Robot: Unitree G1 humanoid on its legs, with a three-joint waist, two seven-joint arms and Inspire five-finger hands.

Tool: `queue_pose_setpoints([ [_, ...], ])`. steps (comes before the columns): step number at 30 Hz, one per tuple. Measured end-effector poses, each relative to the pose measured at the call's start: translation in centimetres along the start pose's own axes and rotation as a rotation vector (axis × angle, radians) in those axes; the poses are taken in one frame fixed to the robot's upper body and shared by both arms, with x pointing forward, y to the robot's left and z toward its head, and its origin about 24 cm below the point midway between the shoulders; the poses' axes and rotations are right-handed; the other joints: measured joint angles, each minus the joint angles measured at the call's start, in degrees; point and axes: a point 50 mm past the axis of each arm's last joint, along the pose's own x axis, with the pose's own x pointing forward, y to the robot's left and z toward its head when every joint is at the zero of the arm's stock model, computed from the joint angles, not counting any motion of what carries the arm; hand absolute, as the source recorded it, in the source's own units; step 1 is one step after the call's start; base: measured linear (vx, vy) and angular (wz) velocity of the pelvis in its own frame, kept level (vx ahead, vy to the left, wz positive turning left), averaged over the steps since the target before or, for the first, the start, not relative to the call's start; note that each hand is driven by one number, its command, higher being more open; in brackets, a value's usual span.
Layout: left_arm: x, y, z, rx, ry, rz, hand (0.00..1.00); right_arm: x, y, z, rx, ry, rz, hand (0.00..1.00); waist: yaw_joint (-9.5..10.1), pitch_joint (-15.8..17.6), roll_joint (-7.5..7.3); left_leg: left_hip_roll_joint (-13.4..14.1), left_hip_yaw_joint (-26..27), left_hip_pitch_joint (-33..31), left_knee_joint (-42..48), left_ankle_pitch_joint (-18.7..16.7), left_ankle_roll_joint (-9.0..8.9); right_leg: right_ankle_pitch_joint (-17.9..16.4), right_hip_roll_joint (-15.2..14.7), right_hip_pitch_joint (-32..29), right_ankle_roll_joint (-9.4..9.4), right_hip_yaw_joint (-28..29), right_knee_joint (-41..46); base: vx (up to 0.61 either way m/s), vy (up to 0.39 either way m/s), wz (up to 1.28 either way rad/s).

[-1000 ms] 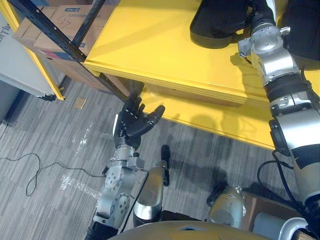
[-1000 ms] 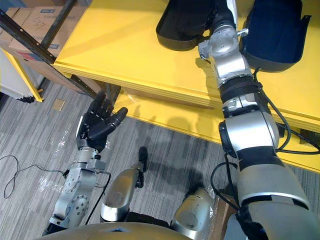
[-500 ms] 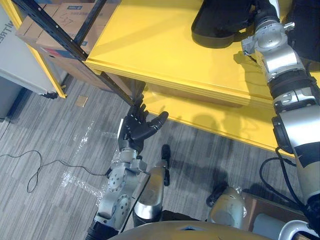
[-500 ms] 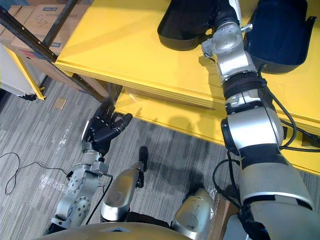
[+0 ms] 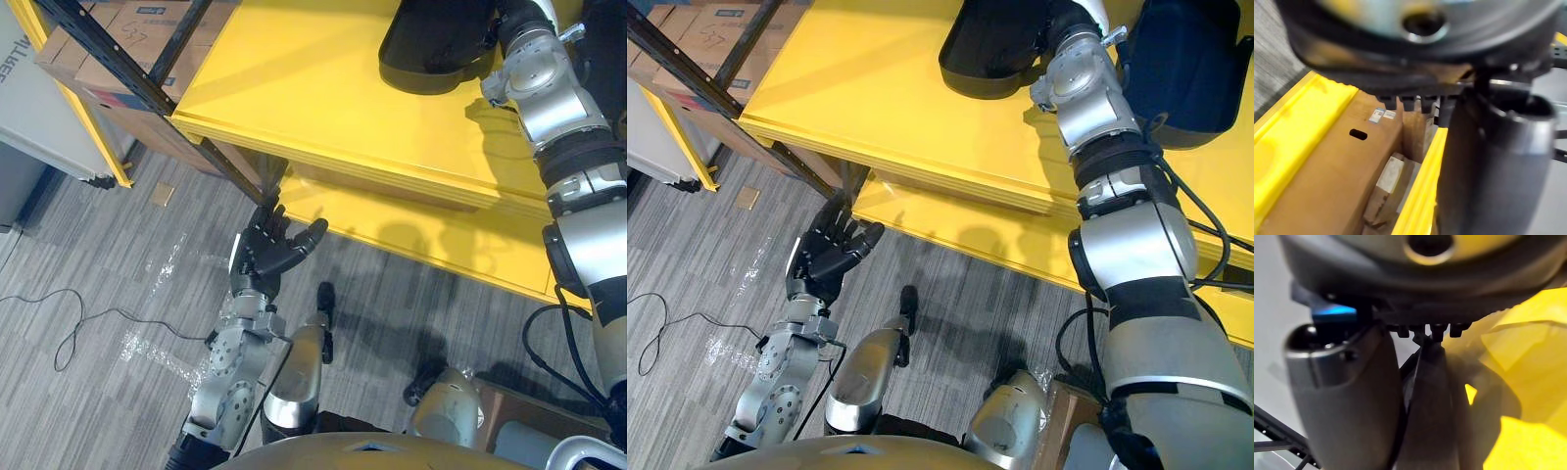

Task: Walk over and take three plastic housings, then place them on the shelf

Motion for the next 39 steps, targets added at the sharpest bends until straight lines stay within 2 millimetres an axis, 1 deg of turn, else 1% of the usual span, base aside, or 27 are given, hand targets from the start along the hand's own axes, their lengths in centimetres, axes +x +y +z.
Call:
queue_pose_setpoints([
  [4,0.0,0.1,0.0,-0.002,0.001,-0.002,1.0,0.1,-0.2,0.6,-0.027,-0.017,-0.004,1.0,0.07,0.0,0.01,0.1,-0.1,-0.4,0.1,0.0,-0.03,-0.2,0.0,-0.4,-0.02,0.0,0.3,0.0,0.0,0.0],
  [10,-0.1,0.1,0.0,-0.002,0.003,-0.007,1.0,0.1,-0.5,0.7,-0.036,-0.031,-0.043,1.0,0.29,0.0,0.01,0.1,-0.2,-0.5,0.1,0.1,-0.08,-0.5,-0.1,-0.5,-0.1,-0.2,0.8,0.0,0.0,0.0],
  [13,-0.1,0.1,0.0,-0.003,0.004,-0.008,1.0,0.1,-0.7,1.1,-0.082,-0.056,-0.071,1.0,0.22,0.0,0.0,0.1,-0.2,-0.4,0.1,0.1,-0.1,-0.5,-0.1,-0.5,-0.11,-0.2,0.8,0.0,0.0,0.0],
  [15,-0.1,0.0,0.0,-0.004,0.002,-0.013,1.0,0.1,-1.3,1.5,-0.113,-0.081,-0.115,1.0,0.19,0.0,0.0,0.1,-0.2,-0.2,0.2,0.3,-0.09,-0.5,-0.1,-0.2,-0.11,-0.2,0.8,0.0,0.0,0.0],
  [18,-0.1,0.0,0.0,-0.007,0.001,-0.013,1.0,-0.1,-3.3,3.3,-0.133,-0.163,-0.196,1.0,-0.18,0.0,-0.04,0.0,-0.2,0.4,0.2,0.2,-0.09,-0.5,-0.1,0.5,-0.06,-0.4,0.6,0.0,0.0,0.0],
  [19,-0.2,0.1,0.0,-0.008,0.002,-0.012,1.0,-0.5,-4.3,4.6,-0.144,-0.228,-0.234,1.0,-0.6,0.1,-0.08,0.0,-0.2,0.5,0.2,0.2,-0.09,-0.5,-0.1,0.7,0.0,-0.4,0.4,0.0,0.0,0.0],
  [20,-0.3,0.1,0.0,-0.009,0.001,-0.01,1.0,-0.7,-4.8,5.3,-0.144,-0.265,-0.249,1.0,-0.79,0.1,-0.13,0.0,-0.2,0.7,0.1,0.2,-0.09,-0.4,0.0,0.9,0.05,-0.4,0.3,0.0,0.0,0.0],
  [21,-0.7,0.2,0.1,-0.013,0.0,-0.01,1.0,-1.3,-5.3,6.8,-0.146,-0.355,-0.269,1.0,-1.41,0.1,-0.21,0.0,-0.2,1.4,0.0,0.1,-0.1,-0.2,0.1,1.8,0.28,-0.6,-0.2,0.0,0.0,0.0],
  [22,-0.8,0.3,0.2,-0.014,-0.002,-0.012,1.0,-1.5,-5.4,7.4,-0.154,-0.387,-0.273,1.0,-1.6,0.1,-0.24,0.0,-0.1,1.8,0.0,0.0,-0.06,-0.2,0.1,2.2,0.34,-0.5,-0.4,0.01,0.015,-0.04],
  [24,-1.0,0.1,0.9,-0.02,-0.029,-0.031,1.0,-2.4,-5.8,9.2,-0.174,-0.487,-0.274,1.0,-2.08,0.2,-0.43,-0.1,0.1,3.0,-0.1,-0.6,0.13,-0.1,0.2,3.5,0.55,-0.6,-1.1,0.01,0.016,-0.04],
  [27,-0.9,0.1,1.7,-0.016,-0.064,-0.057,1.0,-3.1,-5.4,10.5,-0.207,-0.556,-0.249,1.0,-2.39,0.1,-0.92,-0.1,0.4,3.4,-0.4,-1.1,0.06,0.2,0.3,4.1,0.91,-0.7,-2.0,0.01,0.021,-0.01],
  [29,-0.9,0.1,1.7,-0.011,-0.066,-0.067,1.0,-3.2,-4.4,10.1,-0.252,-0.563,-0.223,1.0,-2.34,0.1,-1.23,-0.3,0.5,4.2,-1.1,-0.9,0.37,0.9,0.3,5.2,1.24,-1.0,-3.0,0.04,0.042,0.04],
  [31,-1.1,0.3,1.8,0.002,-0.06,-0.072,1.0,-2.9,-2.6,8.9,-0.327,-0.534,-0.158,1.0,-1.9,0.0,-2.28,-0.5,0.4,4.4,-1.1,-0.6,0.52,1.2,0.3,5.9,1.51,-1.3,-3.8,0.05,0.028,0.04],
  [32,-1.1,0.3,1.8,0.007,-0.06,-0.073,1.0,-2.8,-2.3,8.7,-0.343,-0.527,-0.145,1.0,-1.75,0.2,-2.49,-0.5,0.4,4.4,-1.1,-0.6,0.54,1.3,0.3,5.9,1.51,-1.3,-3.9,0.05,0.011,0.04],
  [34,-1.2,0.6,1.7,0.017,-0.052,-0.073,1.0,-2.3,-0.8,7.0,-0.421,-0.473,-0.098,1.0,-1.1,0.1,-3.22,-0.5,0.1,4.4,-1.2,-0.6,0.58,1.3,0.3,6.4,1.64,-1.8,-4.3,0.04,-0.004,0.1],
  [37,-1.4,0.9,1.6,0.021,-0.045,-0.058,1.0,-1.9,0.1,6.1,-0.445,-0.43,-0.089,1.0,-0.61,0.1,-3.35,-0.7,-0.1,4.4,-1.9,-0.3,0.66,1.4,0.1,6.5,1.8,-2.2,-4.5,0.03,-0.001,0.08],
  [39,-1.3,1.0,1.6,0.023,-0.043,-0.056,1.0,-1.7,0.0,5.6,-0.475,-0.41,-0.126,1.0,0.02,0.1,-3.35,-0.7,-0.1,4.3,-2.0,-0.2,0.66,1.4,0.1,6.4,1.83,-2.3,-4.6,0.01,0.004,0.02],
])
